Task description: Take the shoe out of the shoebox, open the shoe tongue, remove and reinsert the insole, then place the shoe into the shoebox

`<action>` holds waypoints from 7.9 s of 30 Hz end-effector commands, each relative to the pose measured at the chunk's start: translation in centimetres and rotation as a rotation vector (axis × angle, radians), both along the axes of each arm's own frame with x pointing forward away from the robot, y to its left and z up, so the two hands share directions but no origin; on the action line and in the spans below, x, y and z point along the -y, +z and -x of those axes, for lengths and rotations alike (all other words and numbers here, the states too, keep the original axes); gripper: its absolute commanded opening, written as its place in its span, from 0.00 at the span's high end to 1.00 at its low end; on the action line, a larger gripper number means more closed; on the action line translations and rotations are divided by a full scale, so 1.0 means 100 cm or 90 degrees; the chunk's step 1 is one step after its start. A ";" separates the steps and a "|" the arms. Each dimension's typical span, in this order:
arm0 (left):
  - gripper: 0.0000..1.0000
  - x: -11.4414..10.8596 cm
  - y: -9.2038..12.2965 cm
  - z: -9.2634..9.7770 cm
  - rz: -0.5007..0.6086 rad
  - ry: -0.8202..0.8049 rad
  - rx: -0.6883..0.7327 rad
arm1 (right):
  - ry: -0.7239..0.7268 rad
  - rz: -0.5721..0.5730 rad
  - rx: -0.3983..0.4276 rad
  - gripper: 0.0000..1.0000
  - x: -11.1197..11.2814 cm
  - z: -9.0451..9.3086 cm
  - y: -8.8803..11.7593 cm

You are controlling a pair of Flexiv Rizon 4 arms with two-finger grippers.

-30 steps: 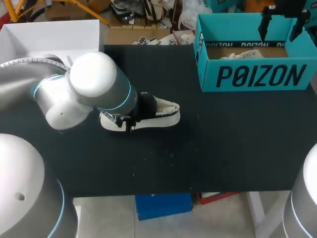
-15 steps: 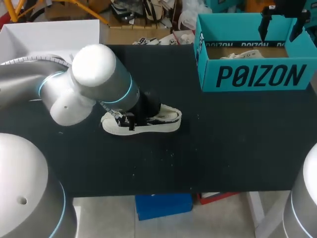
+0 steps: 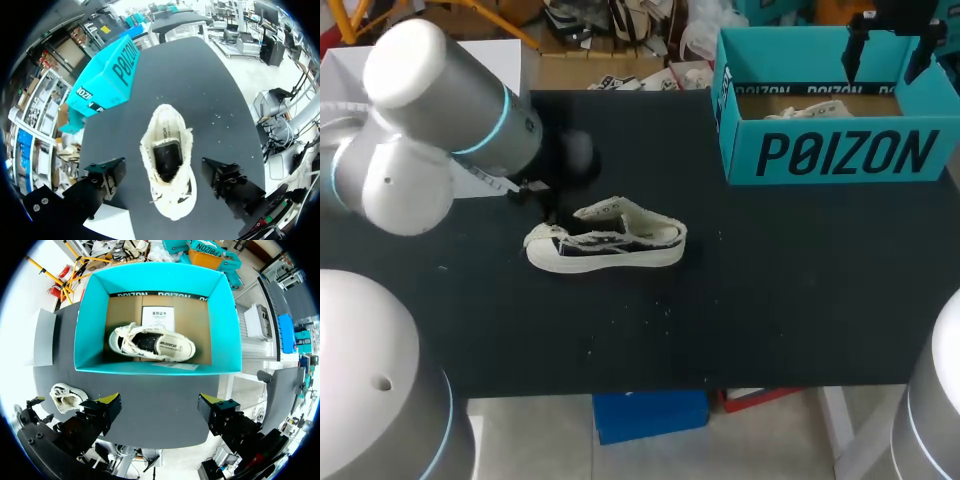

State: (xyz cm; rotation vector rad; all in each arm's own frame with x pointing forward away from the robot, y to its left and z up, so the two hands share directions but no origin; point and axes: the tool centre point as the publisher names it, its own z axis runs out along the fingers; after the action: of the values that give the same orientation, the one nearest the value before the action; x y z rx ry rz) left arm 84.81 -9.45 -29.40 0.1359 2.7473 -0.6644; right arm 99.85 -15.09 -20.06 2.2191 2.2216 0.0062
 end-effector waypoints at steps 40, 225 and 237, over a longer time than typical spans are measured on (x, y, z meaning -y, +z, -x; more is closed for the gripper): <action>0.00 -0.093 -0.012 0.027 0.200 -0.024 -0.157 | 0.000 0.000 -0.001 0.00 0.000 -0.001 0.000; 0.00 -0.096 -0.020 0.021 0.198 -0.027 -0.165 | 0.925 -0.436 0.491 0.00 -0.343 0.126 -0.225; 0.00 -0.096 -0.020 0.021 0.198 -0.027 -0.165 | 0.914 -0.452 0.494 0.00 -0.350 0.130 -0.233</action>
State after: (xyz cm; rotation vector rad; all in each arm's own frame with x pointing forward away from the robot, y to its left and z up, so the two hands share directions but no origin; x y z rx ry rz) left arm 82.79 0.10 -31.28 0.0368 2.8479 -1.1851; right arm 86.74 19.52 -42.99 0.0020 2.7583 1.4221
